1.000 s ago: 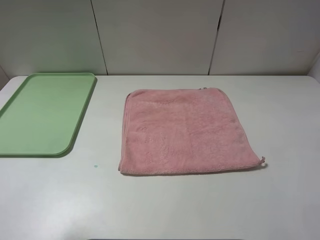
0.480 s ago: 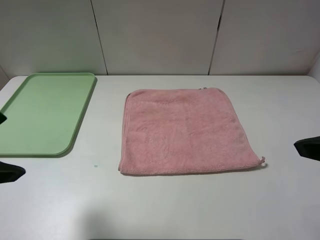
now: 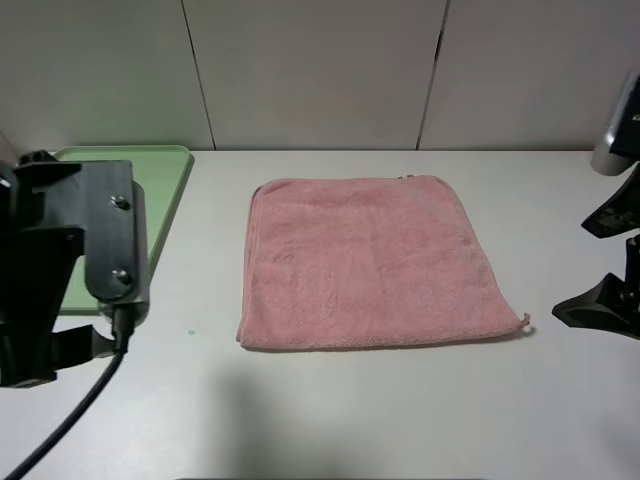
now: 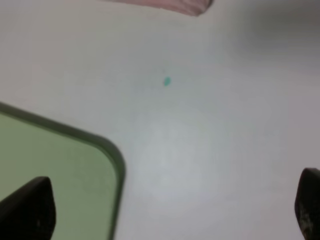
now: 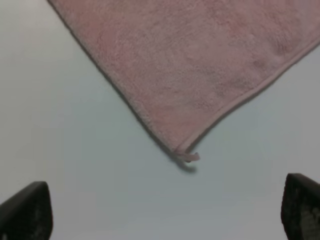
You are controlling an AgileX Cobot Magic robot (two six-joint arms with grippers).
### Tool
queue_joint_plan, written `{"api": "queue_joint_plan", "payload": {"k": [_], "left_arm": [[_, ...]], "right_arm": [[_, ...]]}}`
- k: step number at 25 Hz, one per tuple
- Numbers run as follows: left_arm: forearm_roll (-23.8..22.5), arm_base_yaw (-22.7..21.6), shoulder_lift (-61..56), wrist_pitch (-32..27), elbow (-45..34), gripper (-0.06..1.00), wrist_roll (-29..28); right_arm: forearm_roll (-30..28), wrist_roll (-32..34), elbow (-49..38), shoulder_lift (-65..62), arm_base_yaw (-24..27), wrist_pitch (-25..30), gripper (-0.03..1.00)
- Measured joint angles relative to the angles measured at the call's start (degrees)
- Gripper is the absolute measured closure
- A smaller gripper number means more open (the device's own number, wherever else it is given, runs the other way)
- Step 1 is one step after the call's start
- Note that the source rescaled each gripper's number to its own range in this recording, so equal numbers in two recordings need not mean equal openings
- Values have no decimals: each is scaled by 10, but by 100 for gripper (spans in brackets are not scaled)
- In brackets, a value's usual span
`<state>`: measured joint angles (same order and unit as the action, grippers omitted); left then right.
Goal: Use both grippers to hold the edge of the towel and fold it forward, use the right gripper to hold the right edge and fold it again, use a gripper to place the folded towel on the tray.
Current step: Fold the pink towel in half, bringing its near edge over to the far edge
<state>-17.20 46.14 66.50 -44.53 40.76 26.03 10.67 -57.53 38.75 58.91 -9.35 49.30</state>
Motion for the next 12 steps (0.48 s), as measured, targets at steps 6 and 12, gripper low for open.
{"api": "queue_joint_plan", "payload": {"k": [6, 12], "left_arm": [[-56, 11, 76, 87, 0, -1, 0], [-77, 11, 146, 170, 0, -1, 1]], "right_arm": [[0, -58, 0, 52, 0, -29, -3], [0, -74, 0, 102, 0, -59, -3]]}}
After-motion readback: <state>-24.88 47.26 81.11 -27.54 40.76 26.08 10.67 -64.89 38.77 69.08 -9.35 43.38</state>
